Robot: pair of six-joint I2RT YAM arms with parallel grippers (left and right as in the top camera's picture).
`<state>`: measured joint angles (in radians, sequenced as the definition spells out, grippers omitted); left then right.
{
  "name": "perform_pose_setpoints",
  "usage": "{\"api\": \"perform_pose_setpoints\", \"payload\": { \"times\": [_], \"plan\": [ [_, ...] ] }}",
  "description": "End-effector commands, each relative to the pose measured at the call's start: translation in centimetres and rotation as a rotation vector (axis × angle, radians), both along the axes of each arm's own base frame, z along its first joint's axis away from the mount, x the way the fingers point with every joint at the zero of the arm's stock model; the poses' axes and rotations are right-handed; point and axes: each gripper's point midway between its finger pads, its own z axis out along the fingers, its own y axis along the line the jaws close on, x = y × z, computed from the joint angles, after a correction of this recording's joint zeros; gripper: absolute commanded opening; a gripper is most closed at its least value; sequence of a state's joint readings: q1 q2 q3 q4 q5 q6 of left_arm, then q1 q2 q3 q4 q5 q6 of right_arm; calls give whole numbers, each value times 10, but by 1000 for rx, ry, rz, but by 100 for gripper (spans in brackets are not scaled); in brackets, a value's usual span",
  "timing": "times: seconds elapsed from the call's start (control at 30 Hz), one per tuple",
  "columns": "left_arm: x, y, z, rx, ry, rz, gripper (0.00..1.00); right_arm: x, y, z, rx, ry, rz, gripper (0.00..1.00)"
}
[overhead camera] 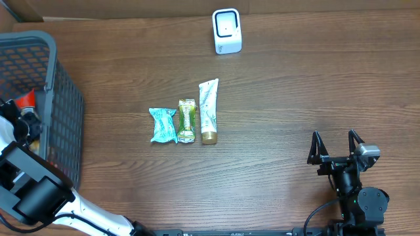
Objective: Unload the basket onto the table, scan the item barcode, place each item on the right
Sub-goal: 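Reach into the basket and grasp the red-capped long package with the left gripper, then place the red-capped package left of the teal packet and release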
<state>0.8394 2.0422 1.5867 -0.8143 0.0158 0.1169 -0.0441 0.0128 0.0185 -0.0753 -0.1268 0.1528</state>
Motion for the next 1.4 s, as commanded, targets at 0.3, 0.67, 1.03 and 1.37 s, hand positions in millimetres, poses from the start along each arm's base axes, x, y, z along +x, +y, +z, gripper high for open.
{"api": "perform_pose_setpoints", "payload": {
  "times": [0.3,0.67,1.03,1.37],
  "plan": [
    [52,-67,295,222,-544,-87,4,0,2,-3,-4,0,10,100],
    [0,-191,420,324,-808,-293,4,0,2,-3,-4,0,10,100],
    [26,-318,205,-213,-213,-501,4,0,2,-3,-4,0,10,100],
    [66,-310,52,-204,-75,-517,4,0,2,-3,-4,0,10,100]
  ]
}}
